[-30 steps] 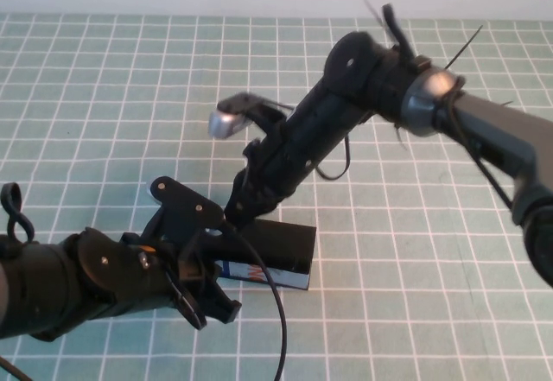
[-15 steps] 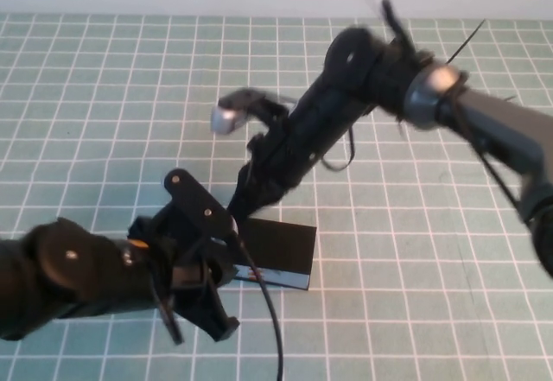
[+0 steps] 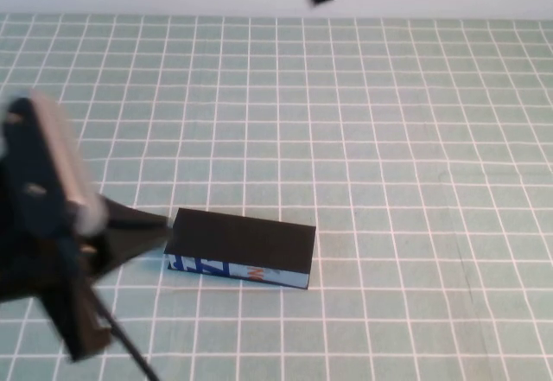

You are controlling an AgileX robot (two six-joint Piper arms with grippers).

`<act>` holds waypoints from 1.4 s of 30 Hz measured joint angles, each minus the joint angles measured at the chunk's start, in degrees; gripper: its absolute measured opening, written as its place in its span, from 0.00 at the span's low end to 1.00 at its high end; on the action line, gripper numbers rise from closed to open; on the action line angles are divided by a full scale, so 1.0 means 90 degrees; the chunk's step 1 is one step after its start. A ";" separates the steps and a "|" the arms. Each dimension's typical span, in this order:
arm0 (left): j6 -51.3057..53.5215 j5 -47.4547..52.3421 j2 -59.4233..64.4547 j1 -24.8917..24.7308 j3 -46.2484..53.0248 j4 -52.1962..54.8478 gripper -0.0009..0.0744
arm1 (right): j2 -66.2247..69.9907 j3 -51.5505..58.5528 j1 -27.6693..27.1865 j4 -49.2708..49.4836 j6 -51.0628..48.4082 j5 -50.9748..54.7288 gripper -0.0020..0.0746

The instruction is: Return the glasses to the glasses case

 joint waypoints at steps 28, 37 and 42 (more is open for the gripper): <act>-0.0912 0.0248 -0.1532 0.2248 -0.0208 -0.2235 0.01 | -0.8163 0.7806 -0.0067 -0.4250 0.5246 -0.1264 0.01; -0.1074 0.0342 -0.1532 0.2248 -0.0208 -0.2323 0.01 | -1.0075 0.9507 -0.0067 -0.5102 0.6370 -0.1930 0.01; -0.1074 0.0260 -0.1532 0.2248 -0.0208 -0.2350 0.01 | -1.0570 0.9712 -0.0076 -0.5116 0.6420 -0.1971 0.01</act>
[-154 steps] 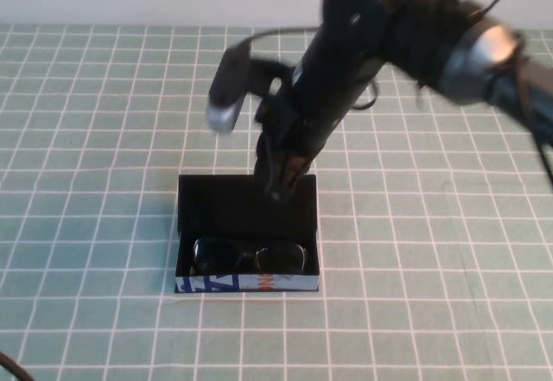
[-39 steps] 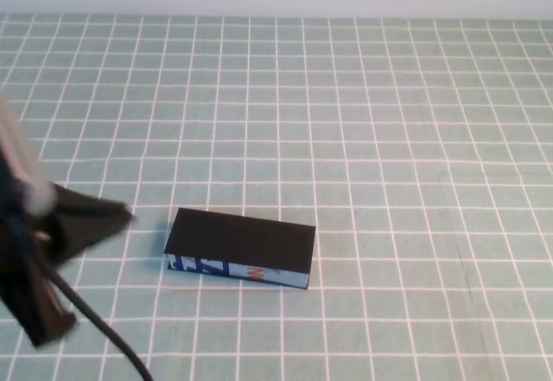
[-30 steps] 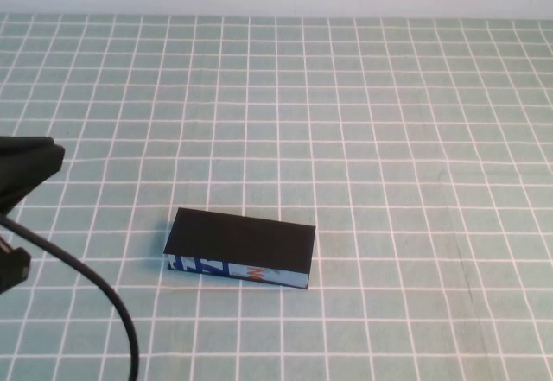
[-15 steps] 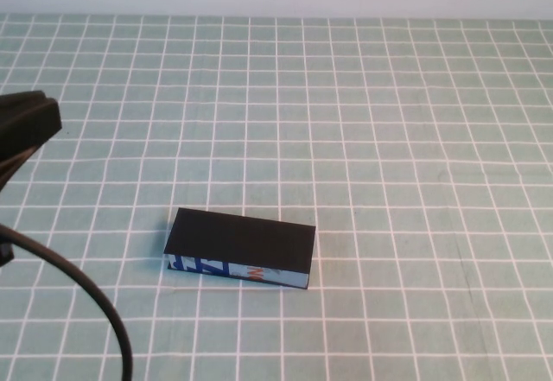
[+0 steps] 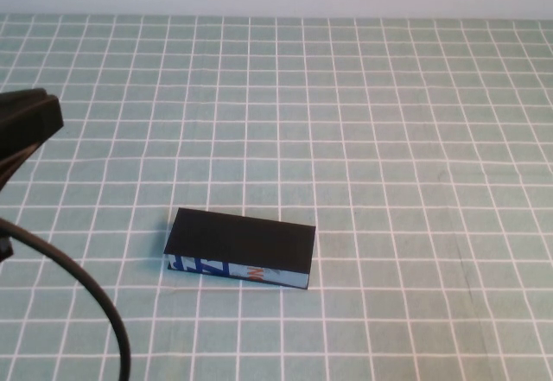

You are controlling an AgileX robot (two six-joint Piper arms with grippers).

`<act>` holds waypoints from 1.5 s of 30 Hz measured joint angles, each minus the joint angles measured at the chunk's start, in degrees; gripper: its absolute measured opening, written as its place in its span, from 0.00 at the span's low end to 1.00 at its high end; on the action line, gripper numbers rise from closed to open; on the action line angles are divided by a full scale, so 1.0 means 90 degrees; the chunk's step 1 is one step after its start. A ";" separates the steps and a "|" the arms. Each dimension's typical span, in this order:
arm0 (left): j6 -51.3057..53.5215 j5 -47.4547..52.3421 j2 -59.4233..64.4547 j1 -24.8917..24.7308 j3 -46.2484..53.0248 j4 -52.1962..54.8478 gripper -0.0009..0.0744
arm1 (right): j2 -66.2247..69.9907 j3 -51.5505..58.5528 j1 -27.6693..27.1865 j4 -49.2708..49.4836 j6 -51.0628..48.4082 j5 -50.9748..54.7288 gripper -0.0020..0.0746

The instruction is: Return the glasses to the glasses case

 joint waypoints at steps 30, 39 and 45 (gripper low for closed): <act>-0.0005 -0.0338 -0.0016 0.0000 0.0000 -0.0031 0.01 | -0.0053 0.0060 0.0000 0.0000 0.0014 0.0037 0.01; -0.1207 -0.1547 -0.1371 -0.0444 0.0698 0.1252 0.01 | -0.0053 0.0060 0.0000 0.0000 0.0014 0.0037 0.01; -0.5114 -0.2007 -0.2706 -0.0514 0.1989 0.4888 0.01 | -0.0053 0.0060 0.0000 0.0000 0.0014 0.0037 0.01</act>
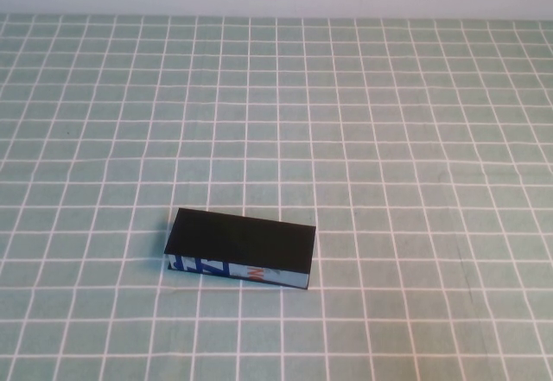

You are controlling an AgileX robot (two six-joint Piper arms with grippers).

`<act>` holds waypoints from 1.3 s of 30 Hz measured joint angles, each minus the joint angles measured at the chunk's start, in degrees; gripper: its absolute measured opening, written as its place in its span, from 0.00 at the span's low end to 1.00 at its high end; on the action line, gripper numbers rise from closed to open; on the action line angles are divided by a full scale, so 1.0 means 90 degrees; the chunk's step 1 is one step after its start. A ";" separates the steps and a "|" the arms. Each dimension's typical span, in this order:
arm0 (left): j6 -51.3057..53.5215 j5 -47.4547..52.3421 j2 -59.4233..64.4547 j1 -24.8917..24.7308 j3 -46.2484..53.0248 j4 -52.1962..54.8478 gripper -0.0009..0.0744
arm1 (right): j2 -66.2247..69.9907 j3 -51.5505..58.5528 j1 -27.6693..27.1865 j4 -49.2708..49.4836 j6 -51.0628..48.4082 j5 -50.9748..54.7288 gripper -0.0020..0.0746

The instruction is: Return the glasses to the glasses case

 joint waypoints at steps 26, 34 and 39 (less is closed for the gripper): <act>-0.2791 -0.0320 -0.1646 -0.0003 0.3055 0.3260 0.01 | 0.0000 0.0000 0.0000 0.0000 0.0000 0.0011 0.01; -0.2791 -0.0320 -0.1646 -0.0003 0.3055 0.3260 0.01 | 0.0000 0.0000 0.0000 0.0000 0.0000 0.0011 0.01; -0.2791 -0.0317 -0.1646 -0.0003 0.3055 0.3260 0.01 | 0.0000 0.0000 0.0000 0.0000 0.0000 0.0011 0.01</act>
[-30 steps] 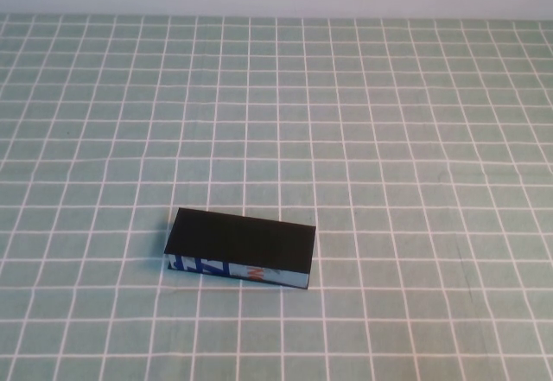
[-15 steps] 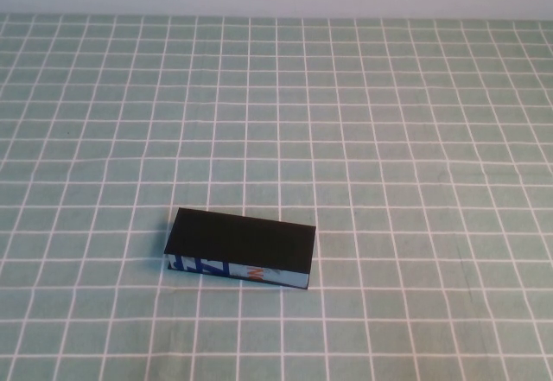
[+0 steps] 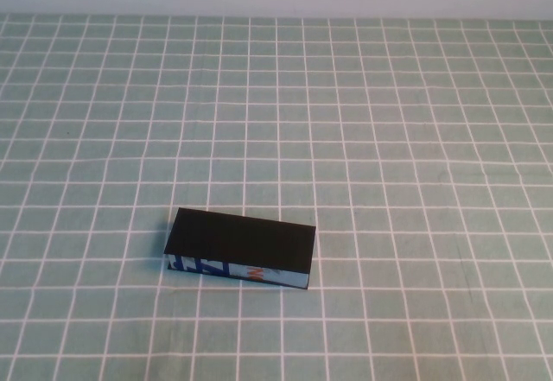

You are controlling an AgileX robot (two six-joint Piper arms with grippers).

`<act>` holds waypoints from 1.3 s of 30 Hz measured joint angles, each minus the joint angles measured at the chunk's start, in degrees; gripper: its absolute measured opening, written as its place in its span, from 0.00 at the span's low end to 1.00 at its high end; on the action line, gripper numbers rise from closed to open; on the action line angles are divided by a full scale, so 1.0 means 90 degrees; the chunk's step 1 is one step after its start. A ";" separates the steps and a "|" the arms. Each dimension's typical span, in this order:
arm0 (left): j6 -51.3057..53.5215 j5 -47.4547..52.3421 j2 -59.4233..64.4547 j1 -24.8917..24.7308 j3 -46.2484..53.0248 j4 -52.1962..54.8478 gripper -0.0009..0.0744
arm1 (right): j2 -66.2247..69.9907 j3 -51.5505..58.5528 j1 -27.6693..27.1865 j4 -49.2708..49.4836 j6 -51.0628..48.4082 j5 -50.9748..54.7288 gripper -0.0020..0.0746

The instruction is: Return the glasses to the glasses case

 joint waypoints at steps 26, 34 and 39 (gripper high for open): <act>0.0000 0.0011 0.0000 0.0000 0.0000 0.0000 0.01 | -0.0143 0.0219 -0.0874 0.0634 0.0000 -0.0566 0.01; 0.0000 0.0011 -0.0011 0.0000 0.0000 0.0000 0.01 | -0.0460 0.1866 -0.1668 0.0999 0.0000 -0.1649 0.01; 0.0000 0.0011 -0.0011 0.0000 0.0000 0.0000 0.01 | -0.0484 0.2704 -0.2128 0.0985 0.0000 -0.2159 0.01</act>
